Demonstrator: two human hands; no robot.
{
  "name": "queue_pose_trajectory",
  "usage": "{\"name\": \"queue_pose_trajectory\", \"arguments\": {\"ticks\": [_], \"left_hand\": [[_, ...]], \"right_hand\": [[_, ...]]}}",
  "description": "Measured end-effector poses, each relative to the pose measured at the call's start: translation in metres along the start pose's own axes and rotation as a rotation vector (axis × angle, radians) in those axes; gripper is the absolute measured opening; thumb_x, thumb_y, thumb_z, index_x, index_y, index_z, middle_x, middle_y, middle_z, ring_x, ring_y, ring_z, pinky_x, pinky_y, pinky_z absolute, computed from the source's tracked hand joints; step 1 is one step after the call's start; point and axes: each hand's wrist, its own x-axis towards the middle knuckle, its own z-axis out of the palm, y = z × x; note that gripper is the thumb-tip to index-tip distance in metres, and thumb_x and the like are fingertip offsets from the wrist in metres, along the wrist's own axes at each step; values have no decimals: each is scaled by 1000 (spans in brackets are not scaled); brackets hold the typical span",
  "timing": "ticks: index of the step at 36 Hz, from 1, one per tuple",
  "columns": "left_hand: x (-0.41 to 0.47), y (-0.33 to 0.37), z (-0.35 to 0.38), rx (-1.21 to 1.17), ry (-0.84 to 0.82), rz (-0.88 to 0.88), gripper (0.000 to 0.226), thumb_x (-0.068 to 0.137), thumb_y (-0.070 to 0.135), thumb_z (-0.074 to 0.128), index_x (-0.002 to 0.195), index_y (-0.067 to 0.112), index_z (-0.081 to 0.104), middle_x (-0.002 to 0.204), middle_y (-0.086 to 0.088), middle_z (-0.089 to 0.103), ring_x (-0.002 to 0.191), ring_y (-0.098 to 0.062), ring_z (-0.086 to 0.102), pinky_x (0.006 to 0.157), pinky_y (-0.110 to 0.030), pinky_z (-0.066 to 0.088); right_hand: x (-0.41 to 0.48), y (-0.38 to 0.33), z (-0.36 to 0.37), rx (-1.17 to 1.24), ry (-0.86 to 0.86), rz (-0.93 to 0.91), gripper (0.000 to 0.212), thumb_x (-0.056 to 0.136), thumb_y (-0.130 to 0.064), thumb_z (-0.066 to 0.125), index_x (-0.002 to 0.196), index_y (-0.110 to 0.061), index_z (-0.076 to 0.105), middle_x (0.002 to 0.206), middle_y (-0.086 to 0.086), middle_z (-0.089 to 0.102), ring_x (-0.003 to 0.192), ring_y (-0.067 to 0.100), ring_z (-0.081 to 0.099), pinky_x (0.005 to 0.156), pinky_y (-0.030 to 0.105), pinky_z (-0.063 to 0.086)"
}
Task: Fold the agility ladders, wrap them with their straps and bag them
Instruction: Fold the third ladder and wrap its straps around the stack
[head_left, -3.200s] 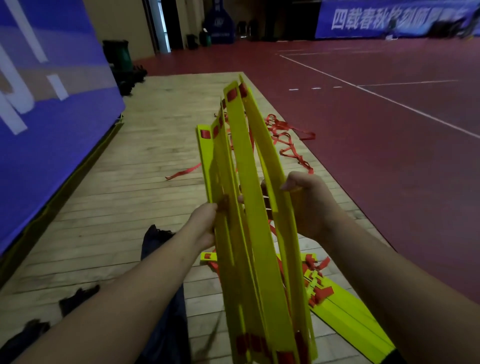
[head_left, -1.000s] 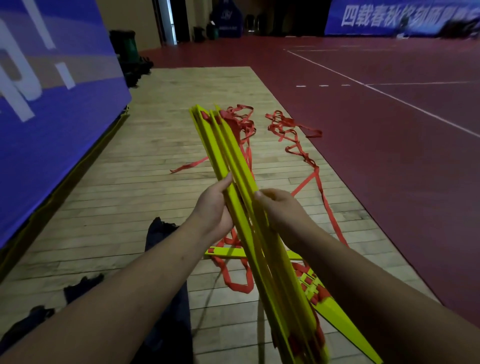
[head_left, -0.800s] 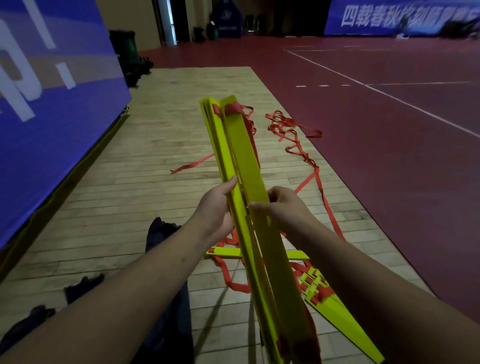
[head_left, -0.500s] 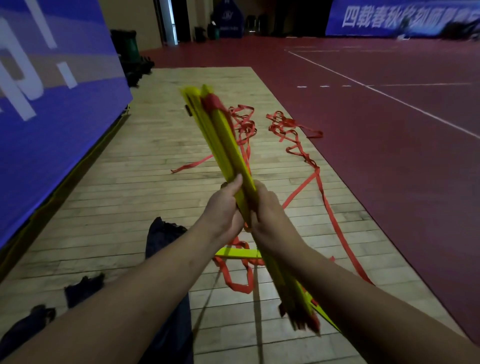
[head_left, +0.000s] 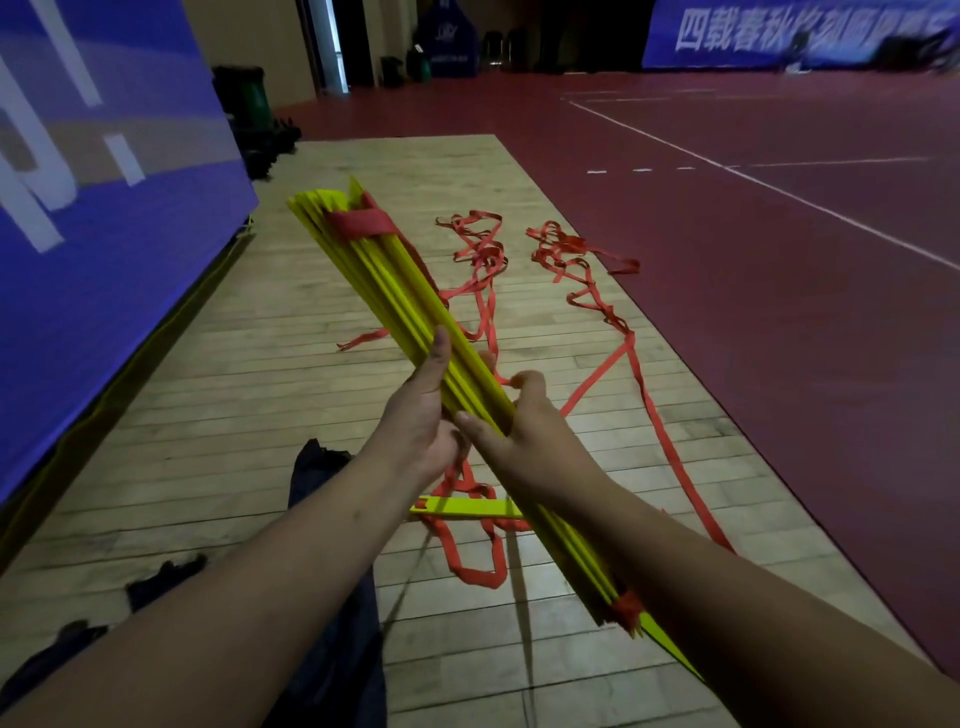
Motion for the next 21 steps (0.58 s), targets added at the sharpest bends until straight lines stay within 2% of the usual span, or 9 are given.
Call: {"name": "queue_pose_trajectory", "arguments": {"ticks": [3,5,7,9,10,12,15,17,21], "left_hand": [[0,3,0,-45,-25,11,40,87,45,68,114,17,63,116,-13,73,101,-26,73,98,-54,51],[0,4,1,-106,-13,27,57,76,42,74,123,14,59,116,-13,72,102,-26,73,93,-52,54],[1,4,0,-111,-11,29,66,69,41,75,125,11,57,113,-12,73,99,-26,73,81,-46,58],[2,4,-2,-86,-7,23,63,69,43,75,120,9,59,105,-12,73,92,-24,75,72,-42,60],[3,4,-3,-77,-4,16,63,69,44,75,119,8,59,103,-13,73,90,-24,75,71,-41,60],[4,5,-5,-50,2,0,64,68,45,76,116,6,61,105,-12,72,90,-24,74,74,-41,60],[4,4,-6,-5,-4,4,58,67,46,75,107,6,63,104,-12,72,92,-25,73,71,-39,60],[4,5,-4,16,-23,36,62,68,44,73,113,2,62,103,-14,73,97,-26,73,73,-38,61],[7,11,-4,116,-82,120,64,77,34,73,127,-1,55,111,-16,74,105,-30,72,83,-40,60]], "right_hand": [[-2,-1,-4,-133,-76,28,72,93,-69,42,142,-18,32,107,-3,60,87,14,65,73,32,56],[-5,-2,-5,-139,-115,-1,73,93,-71,20,135,-18,45,100,0,65,86,15,65,79,41,58],[-7,-3,-3,-60,-123,7,67,97,-67,10,121,-23,55,98,-1,65,89,14,64,81,37,55],[-7,-3,-2,38,-122,22,49,104,-57,16,98,-29,55,84,-4,62,79,11,61,70,28,48],[-6,-3,-3,72,-121,31,43,107,-52,20,94,-29,54,81,-4,60,76,10,60,67,25,46],[-6,-5,-6,156,-158,64,36,107,-48,30,103,-25,57,89,-2,63,81,12,65,67,25,50],[-8,-5,-12,279,-198,101,32,104,-47,43,116,-21,58,103,4,68,92,21,71,81,39,61],[-8,-6,-15,332,-202,121,31,102,-44,50,118,-19,59,106,3,68,97,21,70,88,43,59],[-5,-7,-18,352,-232,135,41,100,-43,57,129,-14,56,116,5,66,108,24,67,96,48,56]]}}
